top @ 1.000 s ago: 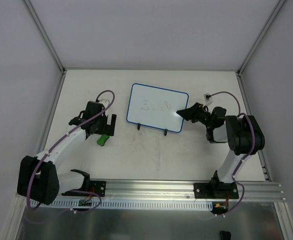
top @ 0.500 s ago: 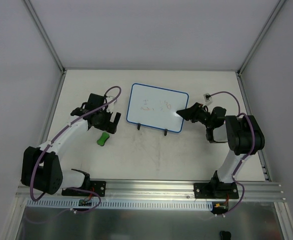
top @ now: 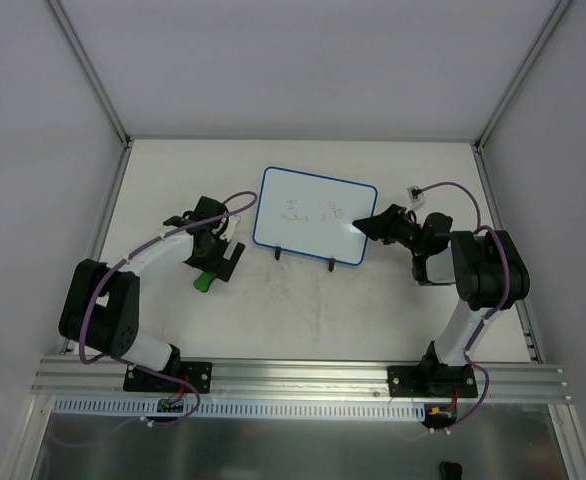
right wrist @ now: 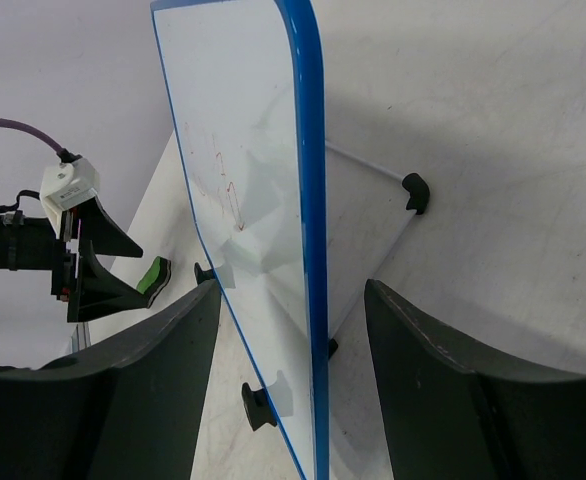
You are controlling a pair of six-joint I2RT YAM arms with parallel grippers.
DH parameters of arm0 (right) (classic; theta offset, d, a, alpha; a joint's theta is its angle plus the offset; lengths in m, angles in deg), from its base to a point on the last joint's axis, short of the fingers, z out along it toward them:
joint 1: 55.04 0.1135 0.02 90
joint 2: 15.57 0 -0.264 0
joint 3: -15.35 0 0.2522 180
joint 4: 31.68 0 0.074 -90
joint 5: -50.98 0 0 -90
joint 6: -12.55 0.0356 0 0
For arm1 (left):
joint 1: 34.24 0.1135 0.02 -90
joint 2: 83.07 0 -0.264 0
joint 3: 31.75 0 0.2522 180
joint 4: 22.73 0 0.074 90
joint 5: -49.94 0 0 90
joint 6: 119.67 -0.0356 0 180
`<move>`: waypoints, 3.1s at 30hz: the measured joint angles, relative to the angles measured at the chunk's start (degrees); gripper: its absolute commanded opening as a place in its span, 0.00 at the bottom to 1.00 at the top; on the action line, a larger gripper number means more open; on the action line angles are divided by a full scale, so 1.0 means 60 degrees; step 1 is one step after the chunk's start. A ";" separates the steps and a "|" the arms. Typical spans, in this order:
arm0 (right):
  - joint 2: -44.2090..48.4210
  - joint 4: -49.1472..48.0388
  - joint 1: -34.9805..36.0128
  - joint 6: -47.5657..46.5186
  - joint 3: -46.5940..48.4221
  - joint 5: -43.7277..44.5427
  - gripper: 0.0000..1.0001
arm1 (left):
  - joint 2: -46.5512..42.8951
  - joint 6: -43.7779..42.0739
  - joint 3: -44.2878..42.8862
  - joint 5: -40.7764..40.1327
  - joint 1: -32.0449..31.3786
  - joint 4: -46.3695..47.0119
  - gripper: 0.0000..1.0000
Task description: Erase the whiteboard
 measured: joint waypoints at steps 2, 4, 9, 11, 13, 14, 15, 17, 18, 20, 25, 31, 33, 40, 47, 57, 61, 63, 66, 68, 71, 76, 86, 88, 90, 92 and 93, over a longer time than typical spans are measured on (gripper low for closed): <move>0.0000 -0.0004 0.0000 0.0000 0.0000 0.0000 0.63 | 0.0087 -0.0004 0.0018 -0.0251 -0.0004 -0.0029 0.98; 0.0000 -0.0004 0.0000 0.0000 0.0000 0.0000 0.63 | 0.0248 -0.0007 0.0018 -0.0419 -0.0004 -0.0018 0.96; 0.0000 -0.0004 0.0000 0.0000 0.0000 0.0000 0.63 | 0.0780 -0.0033 0.0022 -0.0601 0.0000 -0.0033 0.88; 0.0000 -0.0004 0.0000 0.0000 0.0000 0.0000 0.63 | 0.0809 -0.0047 0.0022 -0.0586 0.0000 -0.0029 0.76; 0.0000 -0.0004 0.0000 0.0000 0.0000 0.0000 0.64 | 0.0863 -0.0073 0.0011 -0.0565 0.0000 -0.0029 0.73; 0.0000 -0.0004 0.0000 0.0000 0.0000 0.0000 0.64 | 0.0892 -0.0084 -0.0015 -0.0557 0.0000 -0.0044 0.73; 0.0000 -0.0004 0.0000 0.0000 0.0000 0.0000 0.63 | 0.0911 -0.0084 -0.0033 -0.0561 -0.0004 -0.0051 0.72; 0.0000 -0.0004 0.0000 0.0004 0.0000 0.0000 0.63 | 0.0940 -0.0084 -0.0062 -0.0561 -0.0004 -0.0069 0.71; 0.0000 -0.0004 0.0000 0.0004 0.0000 0.0000 0.63 | 0.0940 -0.0084 -0.0066 -0.0557 -0.0004 -0.0073 0.71; 0.0000 -0.0004 0.0000 0.0004 0.0000 0.0000 0.63 | 0.0940 -0.0084 -0.0069 -0.0546 -0.0004 -0.0069 0.71; 0.0000 -0.0004 0.0000 0.0004 0.0000 0.0000 0.63 | 0.0831 -0.0106 -0.0069 -0.0484 -0.0004 -0.0069 0.74; 0.0000 -0.0004 0.0000 0.0015 0.0000 0.0000 0.63 | 0.0699 -0.0182 -0.0069 -0.0299 -0.0058 -0.0069 0.67; 0.0000 -0.0004 0.0000 0.0022 0.0000 0.0000 0.63 | 0.0692 -0.0208 -0.0069 -0.0197 -0.0062 -0.0066 0.58; 0.0000 -0.0004 0.0000 0.0033 0.0000 0.0000 0.63 | 0.0688 -0.0280 -0.0069 -0.0051 -0.0062 -0.0069 0.49; 0.0000 -0.0004 0.0000 0.0033 0.0000 0.0000 0.63 | 0.0743 -0.0321 -0.0073 0.0011 -0.0058 -0.0069 0.24; 0.0000 -0.0004 0.0000 0.0033 0.0000 -0.0007 0.63 | 0.0889 -0.0200 -0.0379 0.0321 -0.0058 -0.0138 0.00; 0.0000 -0.0004 0.0000 0.0036 0.0000 -0.0029 0.63 | 0.0943 0.0259 -0.0772 0.0444 -0.0033 -0.0208 0.00; 0.0000 -0.0004 0.0000 0.0040 0.0004 -0.0033 0.63 | 0.1111 0.0528 -0.1104 0.0721 0.0058 -0.0204 0.00; 0.0000 -0.0004 0.0000 0.0084 0.0018 -0.0040 0.63 | 0.1512 0.0816 -0.1530 0.1209 0.0240 -0.0153 0.00; 0.0000 -0.0011 0.0000 0.0120 0.0073 -0.0051 0.63 | 0.1821 0.1038 -0.1719 0.1402 0.0342 -0.0113 0.00; 0.0000 -0.0015 -0.0007 0.0178 0.0109 -0.0073 0.60 | 0.2146 0.1366 -0.1840 0.1432 0.0408 -0.0091 0.00; 0.0000 -0.0011 -0.0095 0.0262 0.0109 -0.0073 0.60 | 0.1927 0.1923 -0.1840 0.1177 0.0404 -0.0080 0.00; 0.0000 -0.0011 -0.0386 0.0291 0.0076 -0.0168 0.48 | -0.0780 0.3024 -0.1836 0.0943 0.0528 -0.0004 0.00; 0.0000 -0.0015 -0.0393 0.0295 0.0076 -0.0237 0.48 | -0.1147 0.3140 -0.1836 0.1002 0.0528 0.0004 0.00; -0.0004 -0.0011 -0.0393 0.0324 0.0076 -0.0313 0.48 | -0.1392 0.3300 -0.1836 0.1020 0.0528 0.0007 0.00; -0.0007 -0.0011 -0.0393 0.0331 0.0076 -0.0379 0.48 | -0.1523 0.3399 -0.1836 0.1035 0.0528 0.0011 0.00; -0.0015 -0.0015 -0.0390 0.0335 0.0076 -0.0419 0.48 | -0.1570 0.3453 -0.1836 0.1078 0.0528 0.0018 0.00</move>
